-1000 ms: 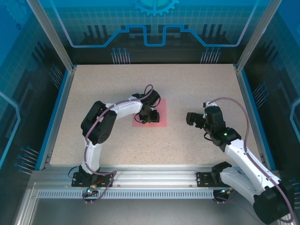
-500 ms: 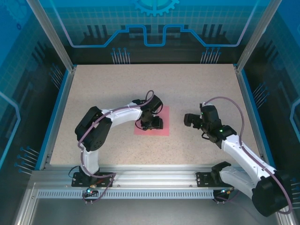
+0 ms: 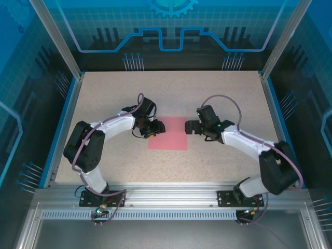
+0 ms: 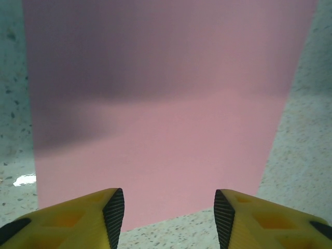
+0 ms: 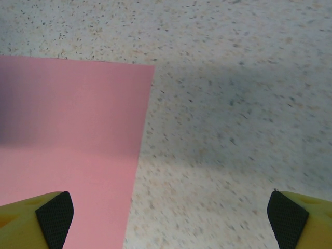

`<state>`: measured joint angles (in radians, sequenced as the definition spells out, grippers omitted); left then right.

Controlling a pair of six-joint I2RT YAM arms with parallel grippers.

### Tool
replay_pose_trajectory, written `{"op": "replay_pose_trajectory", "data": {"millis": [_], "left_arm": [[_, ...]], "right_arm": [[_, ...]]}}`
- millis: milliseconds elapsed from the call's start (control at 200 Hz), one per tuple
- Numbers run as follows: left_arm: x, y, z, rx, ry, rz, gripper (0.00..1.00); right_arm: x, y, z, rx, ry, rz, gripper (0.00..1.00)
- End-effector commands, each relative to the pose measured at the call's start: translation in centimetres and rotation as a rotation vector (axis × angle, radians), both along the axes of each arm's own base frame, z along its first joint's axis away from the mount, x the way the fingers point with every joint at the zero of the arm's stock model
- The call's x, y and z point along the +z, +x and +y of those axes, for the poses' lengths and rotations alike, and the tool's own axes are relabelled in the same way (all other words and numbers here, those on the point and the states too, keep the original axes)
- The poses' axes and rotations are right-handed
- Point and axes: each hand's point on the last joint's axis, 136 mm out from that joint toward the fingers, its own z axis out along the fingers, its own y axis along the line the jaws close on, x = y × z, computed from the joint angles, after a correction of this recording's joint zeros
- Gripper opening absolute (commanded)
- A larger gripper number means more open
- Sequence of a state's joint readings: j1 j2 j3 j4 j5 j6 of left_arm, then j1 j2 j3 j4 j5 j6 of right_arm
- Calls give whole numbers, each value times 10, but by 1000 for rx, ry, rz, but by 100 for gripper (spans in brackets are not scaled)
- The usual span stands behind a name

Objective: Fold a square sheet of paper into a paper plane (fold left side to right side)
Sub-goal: Pick up the square sheet of paper from the center of the table.

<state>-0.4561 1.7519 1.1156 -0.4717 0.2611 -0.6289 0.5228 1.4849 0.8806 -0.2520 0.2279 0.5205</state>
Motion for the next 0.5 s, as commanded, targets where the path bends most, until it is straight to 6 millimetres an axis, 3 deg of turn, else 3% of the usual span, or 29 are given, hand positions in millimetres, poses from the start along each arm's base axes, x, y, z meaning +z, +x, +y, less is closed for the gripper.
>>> {"op": "replay_pose_trajectory", "data": {"millis": [0,290,495], "left_arm": [[-10,-5,-5,-33,-37,23,49],[-38,-21,13,-27,39,72,45],[-54,-32,18,-24,55,111,42]], "right_arm": [[1,21,23,8,24,-14,100],[-30,50,53,37,5,68,100],[-47,55,67,57,-8,116,100]]}}
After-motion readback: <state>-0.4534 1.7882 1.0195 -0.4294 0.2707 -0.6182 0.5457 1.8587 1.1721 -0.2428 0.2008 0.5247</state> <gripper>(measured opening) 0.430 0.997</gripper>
